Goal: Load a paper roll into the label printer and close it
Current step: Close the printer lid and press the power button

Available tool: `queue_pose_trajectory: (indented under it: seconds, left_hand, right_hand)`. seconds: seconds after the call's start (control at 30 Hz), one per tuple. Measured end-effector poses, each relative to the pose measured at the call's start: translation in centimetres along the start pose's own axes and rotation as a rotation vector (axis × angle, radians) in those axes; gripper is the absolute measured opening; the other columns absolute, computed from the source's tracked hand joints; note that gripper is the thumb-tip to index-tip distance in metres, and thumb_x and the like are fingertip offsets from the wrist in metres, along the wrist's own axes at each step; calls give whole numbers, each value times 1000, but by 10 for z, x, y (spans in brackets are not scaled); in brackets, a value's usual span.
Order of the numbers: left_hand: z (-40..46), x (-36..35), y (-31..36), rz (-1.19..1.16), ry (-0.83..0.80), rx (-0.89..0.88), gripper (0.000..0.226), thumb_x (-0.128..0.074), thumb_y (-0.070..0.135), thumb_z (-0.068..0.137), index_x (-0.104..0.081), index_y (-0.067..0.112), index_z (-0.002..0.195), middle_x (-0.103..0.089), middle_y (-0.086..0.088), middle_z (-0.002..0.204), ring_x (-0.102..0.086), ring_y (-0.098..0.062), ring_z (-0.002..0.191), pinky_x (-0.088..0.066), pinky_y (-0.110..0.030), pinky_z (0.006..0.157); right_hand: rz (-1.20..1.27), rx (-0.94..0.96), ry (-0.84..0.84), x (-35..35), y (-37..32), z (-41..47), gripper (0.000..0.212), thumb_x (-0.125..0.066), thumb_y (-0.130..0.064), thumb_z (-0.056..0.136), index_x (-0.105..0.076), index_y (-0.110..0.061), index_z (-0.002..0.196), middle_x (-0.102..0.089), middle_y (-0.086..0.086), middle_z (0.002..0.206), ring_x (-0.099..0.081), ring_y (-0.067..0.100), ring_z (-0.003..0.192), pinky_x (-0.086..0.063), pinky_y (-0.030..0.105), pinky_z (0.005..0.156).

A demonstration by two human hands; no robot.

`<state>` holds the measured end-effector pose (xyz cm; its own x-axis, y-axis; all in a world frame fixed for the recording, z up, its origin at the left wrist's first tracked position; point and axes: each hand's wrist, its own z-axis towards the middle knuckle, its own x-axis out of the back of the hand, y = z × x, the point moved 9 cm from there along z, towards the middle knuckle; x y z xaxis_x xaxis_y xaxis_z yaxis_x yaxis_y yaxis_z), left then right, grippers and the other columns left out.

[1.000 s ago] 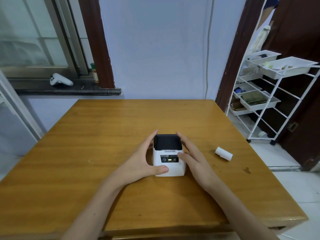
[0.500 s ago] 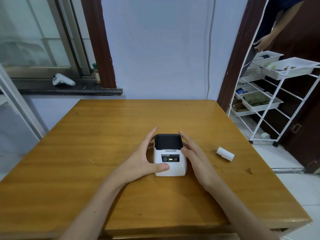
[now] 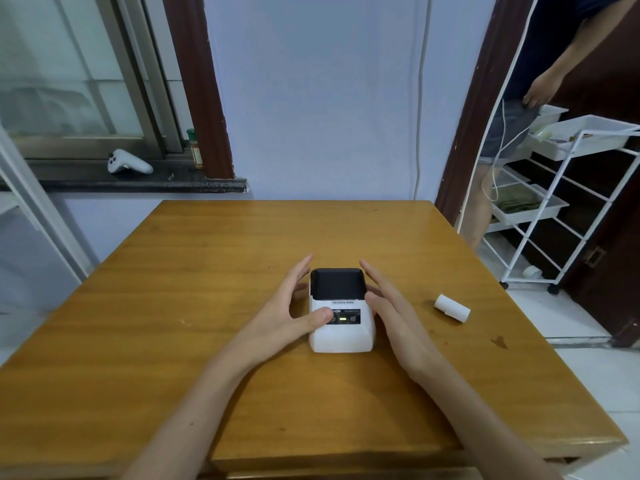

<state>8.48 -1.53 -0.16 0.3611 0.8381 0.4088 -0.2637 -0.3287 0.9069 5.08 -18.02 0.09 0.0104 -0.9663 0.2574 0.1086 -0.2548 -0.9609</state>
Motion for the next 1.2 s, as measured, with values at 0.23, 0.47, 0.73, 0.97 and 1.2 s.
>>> queue_pose_trajectory:
  seconds: [0.23,0.47,0.73,0.97,1.2]
  left_hand:
    - [1,4,-5,-76,40,13,75,-49,70,80,-22,52,148,-30,21,156,-36,0,139,-32,-37,116]
    - [0,6,-4,-90,60,8,72,-47,68,82,-25,50,148,-33,21,154,-37,8,134,-33,-22,105]
    - [0,7,-4,-121,73,16,61,-47,58,93,-27,46,149,-35,19,154,-36,13,131,-34,-13,98]
    - [0,8,-4,-150,84,21,61,-47,57,93,-28,44,149,-36,17,153,-37,4,137,-33,-15,102]
    - [-1,9,-4,-142,80,15,59,-45,56,93,-28,46,148,-36,19,153,-38,8,134,-33,-20,107]
  right_hand:
    - [15,-5,17,2,1,0,52,-41,-46,92,-36,-51,143,-41,-24,149,-38,-3,136,-30,38,117]
    - [12,-12,22,2,2,1,53,-37,-52,90,-35,-52,143,-40,-34,140,-36,-8,133,-30,38,117]
    - [14,1,19,2,3,3,54,-35,-56,89,-33,-54,143,-41,-39,134,-38,-10,130,-30,36,116]
    - [46,9,20,3,1,4,51,-36,-52,89,-34,-54,141,-44,-53,117,-41,-27,114,-36,18,98]
    - [30,16,31,4,2,3,61,-35,-65,82,-34,-53,142,-42,-46,127,-39,-18,125,-33,29,113]
